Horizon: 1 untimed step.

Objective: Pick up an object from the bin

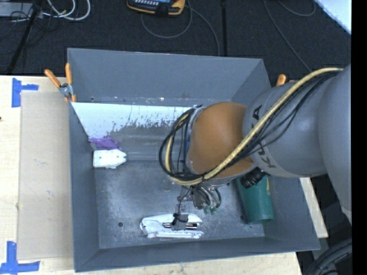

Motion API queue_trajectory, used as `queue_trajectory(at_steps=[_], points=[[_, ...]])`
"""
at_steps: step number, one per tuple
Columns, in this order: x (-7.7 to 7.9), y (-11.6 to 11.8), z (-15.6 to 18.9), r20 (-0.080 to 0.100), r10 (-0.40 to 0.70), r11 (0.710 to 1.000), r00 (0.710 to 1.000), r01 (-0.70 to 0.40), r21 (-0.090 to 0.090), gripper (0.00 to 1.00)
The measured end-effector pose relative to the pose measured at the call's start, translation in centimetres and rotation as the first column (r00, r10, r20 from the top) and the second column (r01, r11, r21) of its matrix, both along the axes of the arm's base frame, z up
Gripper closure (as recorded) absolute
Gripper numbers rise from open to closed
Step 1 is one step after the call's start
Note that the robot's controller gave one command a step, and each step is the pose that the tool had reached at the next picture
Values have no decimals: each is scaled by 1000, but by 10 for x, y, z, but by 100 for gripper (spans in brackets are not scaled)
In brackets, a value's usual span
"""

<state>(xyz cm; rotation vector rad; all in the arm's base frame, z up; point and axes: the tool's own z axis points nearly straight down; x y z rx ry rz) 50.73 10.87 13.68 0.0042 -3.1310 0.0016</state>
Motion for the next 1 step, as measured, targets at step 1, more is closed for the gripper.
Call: queue_trajectory(at_steps=[1], points=[[0, 0, 2, 2, -1, 1000, 1000, 1, 0, 0]])
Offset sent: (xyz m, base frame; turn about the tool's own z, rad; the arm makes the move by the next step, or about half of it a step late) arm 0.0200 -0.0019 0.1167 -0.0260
